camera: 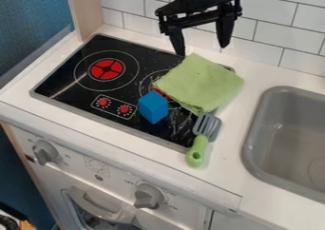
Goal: Moved the blue cube to the upper left side of the stove
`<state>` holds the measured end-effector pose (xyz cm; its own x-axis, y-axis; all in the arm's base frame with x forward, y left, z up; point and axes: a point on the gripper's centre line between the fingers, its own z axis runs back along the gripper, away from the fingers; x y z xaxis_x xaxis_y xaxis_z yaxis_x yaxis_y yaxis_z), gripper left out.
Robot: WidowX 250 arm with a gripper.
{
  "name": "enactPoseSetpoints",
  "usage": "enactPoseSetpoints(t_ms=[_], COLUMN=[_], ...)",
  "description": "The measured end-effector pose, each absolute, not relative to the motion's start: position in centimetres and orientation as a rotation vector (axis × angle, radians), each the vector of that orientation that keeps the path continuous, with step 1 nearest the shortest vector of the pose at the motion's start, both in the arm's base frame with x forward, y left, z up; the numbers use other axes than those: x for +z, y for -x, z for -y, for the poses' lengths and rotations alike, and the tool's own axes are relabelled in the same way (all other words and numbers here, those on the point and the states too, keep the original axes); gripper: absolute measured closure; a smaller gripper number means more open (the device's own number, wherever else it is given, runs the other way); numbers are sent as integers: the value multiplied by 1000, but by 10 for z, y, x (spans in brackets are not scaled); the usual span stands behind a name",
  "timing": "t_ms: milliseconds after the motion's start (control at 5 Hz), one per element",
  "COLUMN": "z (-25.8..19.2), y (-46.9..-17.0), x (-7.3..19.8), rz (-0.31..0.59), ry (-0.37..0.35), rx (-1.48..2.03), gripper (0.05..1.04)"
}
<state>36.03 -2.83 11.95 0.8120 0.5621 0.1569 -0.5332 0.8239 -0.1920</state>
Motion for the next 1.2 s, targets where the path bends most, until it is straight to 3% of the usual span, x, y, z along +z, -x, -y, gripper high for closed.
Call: enactPoseSetpoints(t_ms=[200, 400, 800, 1200], z=[28, 19, 1, -7], y=[-359, -348, -305, -297], x=[107, 94, 86, 58], rz=[177, 145, 130, 89], ry=[127, 62, 41, -29], rx=[595, 666, 806, 907], gripper=[84, 84, 84, 84])
